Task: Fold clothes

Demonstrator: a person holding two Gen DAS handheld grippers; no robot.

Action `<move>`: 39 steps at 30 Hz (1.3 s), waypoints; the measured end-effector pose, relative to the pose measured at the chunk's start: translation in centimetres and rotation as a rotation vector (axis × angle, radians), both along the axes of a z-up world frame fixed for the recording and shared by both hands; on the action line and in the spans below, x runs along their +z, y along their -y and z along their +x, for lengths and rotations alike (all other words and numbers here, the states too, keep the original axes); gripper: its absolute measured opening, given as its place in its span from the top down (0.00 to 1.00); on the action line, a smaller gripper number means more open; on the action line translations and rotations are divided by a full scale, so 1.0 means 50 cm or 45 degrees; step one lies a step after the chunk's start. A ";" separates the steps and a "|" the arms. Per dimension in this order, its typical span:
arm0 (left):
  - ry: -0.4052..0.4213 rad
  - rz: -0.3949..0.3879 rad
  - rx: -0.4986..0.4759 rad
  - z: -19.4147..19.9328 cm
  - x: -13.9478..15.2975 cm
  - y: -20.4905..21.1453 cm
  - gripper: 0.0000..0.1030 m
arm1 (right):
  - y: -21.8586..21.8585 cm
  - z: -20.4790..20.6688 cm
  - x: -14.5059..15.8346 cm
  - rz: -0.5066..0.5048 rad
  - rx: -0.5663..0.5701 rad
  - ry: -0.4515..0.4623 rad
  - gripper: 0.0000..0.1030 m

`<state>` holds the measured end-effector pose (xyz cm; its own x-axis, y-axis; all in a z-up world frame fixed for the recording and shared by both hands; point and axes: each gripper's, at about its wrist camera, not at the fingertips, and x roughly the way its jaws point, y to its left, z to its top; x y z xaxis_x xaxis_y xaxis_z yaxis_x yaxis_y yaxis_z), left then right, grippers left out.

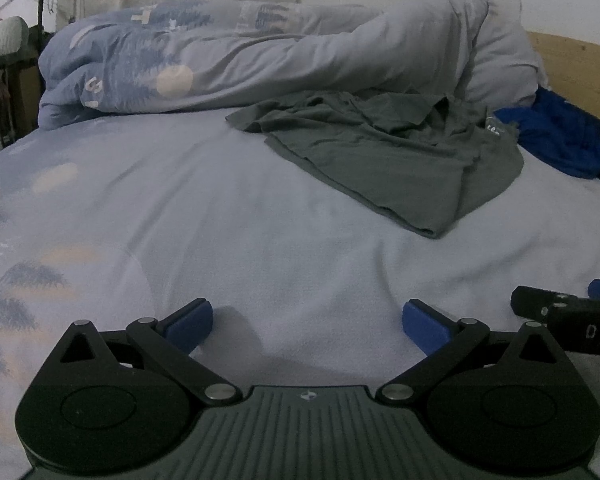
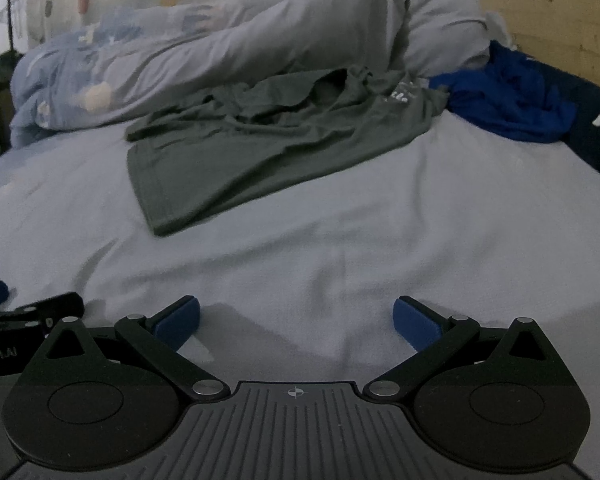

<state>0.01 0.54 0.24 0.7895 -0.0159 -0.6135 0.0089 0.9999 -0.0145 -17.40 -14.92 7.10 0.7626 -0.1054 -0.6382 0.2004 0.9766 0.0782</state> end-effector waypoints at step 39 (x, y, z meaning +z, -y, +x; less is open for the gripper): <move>0.021 -0.379 0.220 0.021 0.082 -0.138 0.00 | -0.014 0.172 -0.010 0.974 -0.125 0.117 0.01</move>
